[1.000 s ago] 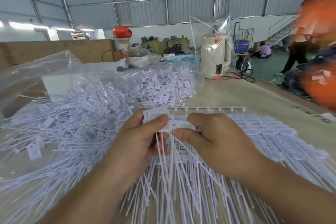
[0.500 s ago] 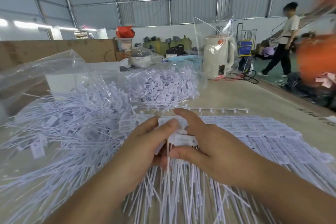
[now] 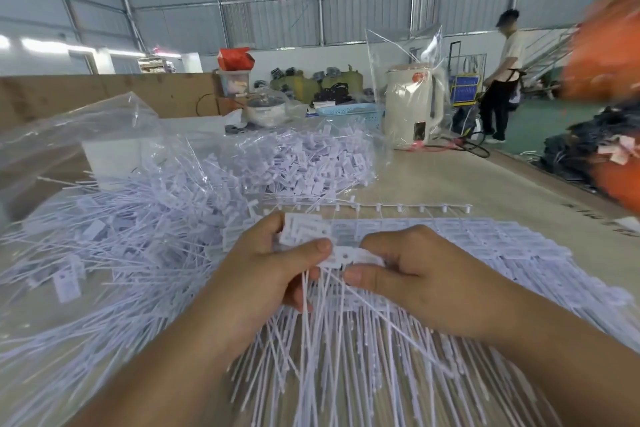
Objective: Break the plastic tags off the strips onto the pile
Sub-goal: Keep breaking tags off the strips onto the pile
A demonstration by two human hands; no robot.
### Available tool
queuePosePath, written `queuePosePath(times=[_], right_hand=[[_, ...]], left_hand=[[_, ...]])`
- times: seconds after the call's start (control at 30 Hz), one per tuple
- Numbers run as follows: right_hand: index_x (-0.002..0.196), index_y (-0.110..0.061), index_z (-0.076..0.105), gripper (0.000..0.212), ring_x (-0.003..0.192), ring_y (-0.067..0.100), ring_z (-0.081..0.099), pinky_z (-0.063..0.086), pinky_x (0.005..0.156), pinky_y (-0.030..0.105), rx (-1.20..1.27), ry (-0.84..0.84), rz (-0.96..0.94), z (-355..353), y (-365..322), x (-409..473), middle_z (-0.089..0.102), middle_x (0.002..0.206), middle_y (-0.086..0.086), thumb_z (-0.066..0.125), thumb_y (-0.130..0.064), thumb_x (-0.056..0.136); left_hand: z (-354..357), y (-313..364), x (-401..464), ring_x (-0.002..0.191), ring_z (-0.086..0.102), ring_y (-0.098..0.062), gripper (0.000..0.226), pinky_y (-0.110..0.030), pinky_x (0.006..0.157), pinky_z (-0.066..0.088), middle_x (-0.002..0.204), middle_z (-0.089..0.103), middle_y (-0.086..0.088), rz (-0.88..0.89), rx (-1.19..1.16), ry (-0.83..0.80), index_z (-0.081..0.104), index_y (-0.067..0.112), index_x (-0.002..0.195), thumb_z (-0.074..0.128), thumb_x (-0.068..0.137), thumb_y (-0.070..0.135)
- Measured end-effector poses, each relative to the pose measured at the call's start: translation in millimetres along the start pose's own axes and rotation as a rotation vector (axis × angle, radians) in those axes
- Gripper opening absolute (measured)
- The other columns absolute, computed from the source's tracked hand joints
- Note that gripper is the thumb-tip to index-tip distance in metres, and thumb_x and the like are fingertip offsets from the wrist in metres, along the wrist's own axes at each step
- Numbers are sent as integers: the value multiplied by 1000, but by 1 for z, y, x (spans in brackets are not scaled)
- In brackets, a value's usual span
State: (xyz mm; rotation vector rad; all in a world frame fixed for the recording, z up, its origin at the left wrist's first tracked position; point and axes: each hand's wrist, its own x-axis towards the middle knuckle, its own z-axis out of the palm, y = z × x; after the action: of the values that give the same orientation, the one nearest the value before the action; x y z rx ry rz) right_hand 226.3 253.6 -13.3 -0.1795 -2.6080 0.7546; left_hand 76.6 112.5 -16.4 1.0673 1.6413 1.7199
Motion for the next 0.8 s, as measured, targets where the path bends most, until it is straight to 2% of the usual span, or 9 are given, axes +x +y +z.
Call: queuePosePath(times=[0.1, 0.17, 0.33, 0.43, 0.5, 0.57, 0.63, 0.7, 0.8], right_hand=[[66, -18, 49, 44, 42, 9, 37, 29, 45, 27, -38, 53, -5, 2, 0, 1, 40, 49, -8, 51, -58, 86], [65, -17, 49, 48, 43, 11, 39, 31, 45, 30, -92, 124, 6, 3, 0, 2, 41, 48, -7, 49, -61, 83], [56, -25, 33, 49, 43, 11, 33, 30, 44, 30, -173, 411, -112, 13, -14, 1, 30, 46, -7, 56, -49, 91], [57, -15, 39, 52, 39, 5, 30, 29, 38, 17, 192, 654, -37, 8, -16, 3, 34, 46, -7, 55, -50, 92], [57, -17, 39, 46, 40, 3, 28, 27, 39, 13, 295, 757, -15, -4, -14, 2, 33, 47, -9, 54, -49, 87], [64, -29, 50, 34, 43, 2, 35, 29, 41, 12, 244, 614, -52, -9, -14, -2, 43, 52, -11, 55, -53, 87], [97, -39, 57, 23, 47, 2, 48, 38, 44, 16, 186, 298, -52, 0, -16, -4, 62, 69, -11, 55, -59, 85], [129, -39, 39, 51, 61, 2, 60, 48, 55, 24, 39, 99, -68, 9, -15, -2, 69, 87, -11, 53, -60, 85], [142, -44, 13, 70, 83, 0, 61, 51, 71, 30, -72, 38, -65, 14, -15, 2, 67, 103, -15, 41, -69, 84]], left_hand=[[2, 0, 0, 51, 53, -17, 29, -30, 48, 49, 62, 63, -4, -13, -4, -12, 72, 31, 91, 78, 63, 38], [4, 2, 1, 50, 54, -15, 22, -29, 47, 48, 63, 63, -4, 11, -43, 15, 72, 30, 87, 77, 66, 31], [14, 12, -7, 44, 50, -15, 11, -29, 45, 47, 60, 58, -6, 153, -194, 87, 69, 24, 80, 73, 70, 22], [16, 14, -9, 42, 48, -12, 10, -26, 41, 46, 57, 57, -4, 114, -399, 138, 67, 18, 77, 71, 68, 15], [14, 13, -9, 42, 48, -11, 11, -24, 40, 46, 56, 56, -3, 77, -461, 139, 67, 16, 78, 70, 68, 13], [11, 10, -7, 43, 49, -11, 18, -24, 41, 46, 57, 57, -3, 44, -416, 111, 67, 14, 85, 72, 68, 15], [13, 6, -5, 47, 54, -11, 22, -24, 42, 46, 61, 62, -4, 22, -296, 35, 71, 18, 87, 79, 66, 20], [16, 0, -5, 53, 61, -13, 24, -24, 42, 45, 72, 70, -5, 19, -178, -30, 74, 26, 88, 85, 67, 24], [16, -3, -4, 56, 62, -13, 24, -22, 43, 44, 79, 74, -3, 34, -34, -1, 72, 36, 93, 72, 69, 39]])
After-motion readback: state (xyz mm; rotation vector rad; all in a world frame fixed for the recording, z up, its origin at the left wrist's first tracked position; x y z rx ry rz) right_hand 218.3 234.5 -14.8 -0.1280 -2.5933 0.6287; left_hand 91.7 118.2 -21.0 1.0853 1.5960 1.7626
